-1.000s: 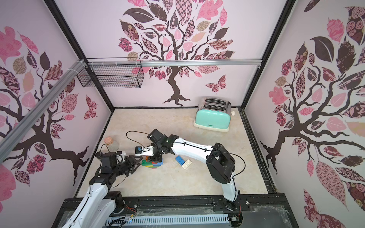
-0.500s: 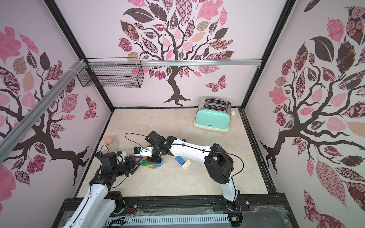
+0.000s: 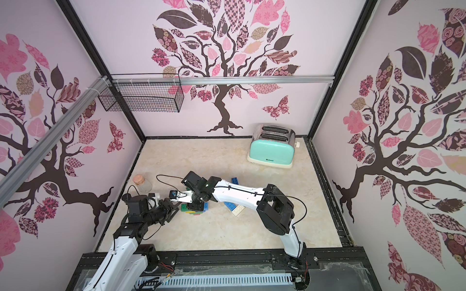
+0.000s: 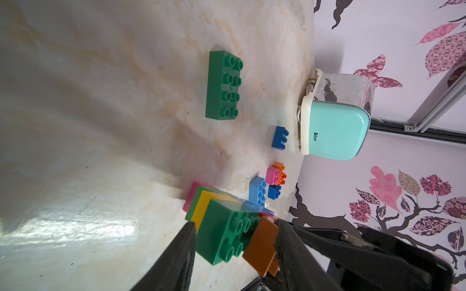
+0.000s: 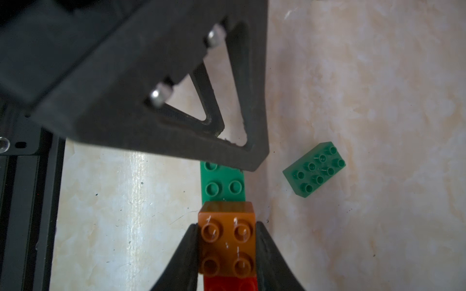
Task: Assemble a heart with lego
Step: Assemble the lego brick with the lego brick.
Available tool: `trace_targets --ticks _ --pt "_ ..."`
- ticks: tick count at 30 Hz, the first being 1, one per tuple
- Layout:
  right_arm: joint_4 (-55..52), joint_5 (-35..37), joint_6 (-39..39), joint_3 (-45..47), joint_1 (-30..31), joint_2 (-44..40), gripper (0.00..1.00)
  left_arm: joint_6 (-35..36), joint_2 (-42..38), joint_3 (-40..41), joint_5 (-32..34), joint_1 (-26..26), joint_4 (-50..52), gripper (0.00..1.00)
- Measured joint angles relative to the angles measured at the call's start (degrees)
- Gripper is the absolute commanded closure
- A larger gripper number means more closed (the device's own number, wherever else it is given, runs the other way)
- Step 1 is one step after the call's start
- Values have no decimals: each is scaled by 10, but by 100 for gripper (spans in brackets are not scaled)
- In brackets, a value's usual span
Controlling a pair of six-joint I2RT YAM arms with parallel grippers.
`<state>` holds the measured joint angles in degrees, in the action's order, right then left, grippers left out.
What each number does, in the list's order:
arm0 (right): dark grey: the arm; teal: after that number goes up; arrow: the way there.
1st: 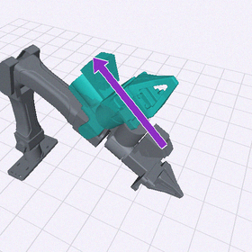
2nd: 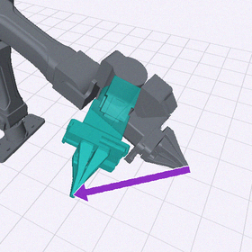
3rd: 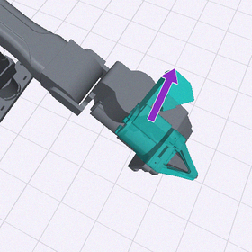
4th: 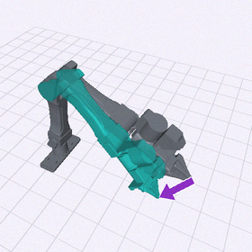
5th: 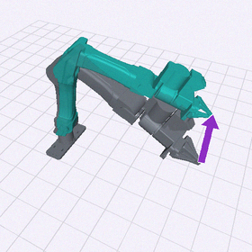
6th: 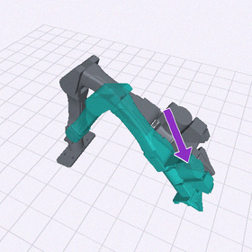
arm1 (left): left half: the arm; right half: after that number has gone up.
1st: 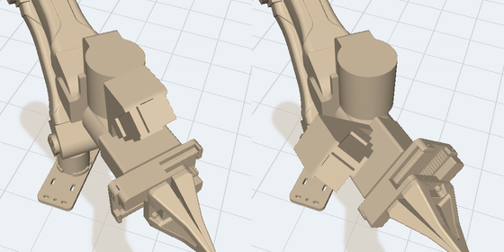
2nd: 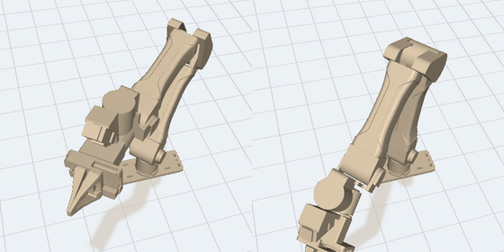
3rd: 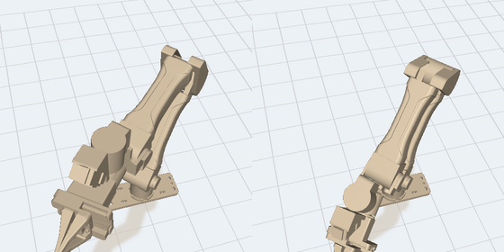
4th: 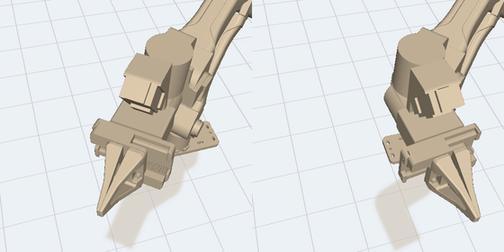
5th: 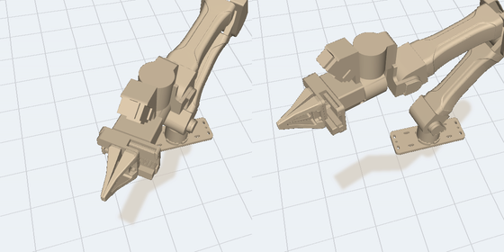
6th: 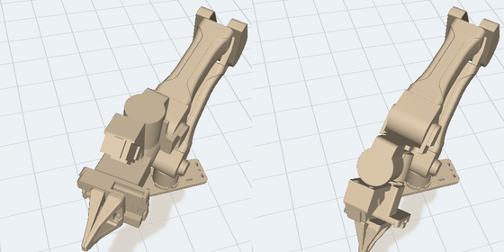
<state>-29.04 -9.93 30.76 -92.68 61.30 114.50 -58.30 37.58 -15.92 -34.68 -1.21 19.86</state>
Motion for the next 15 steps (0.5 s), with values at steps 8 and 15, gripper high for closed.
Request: trace_targets --ticks 8,15 --pt "-11 14 0 -6 3 1 69 0 0 1 1 0 0 46" --pt "-17 19 0 -10 6 7 68 0 -1 1 1 0 0 46"
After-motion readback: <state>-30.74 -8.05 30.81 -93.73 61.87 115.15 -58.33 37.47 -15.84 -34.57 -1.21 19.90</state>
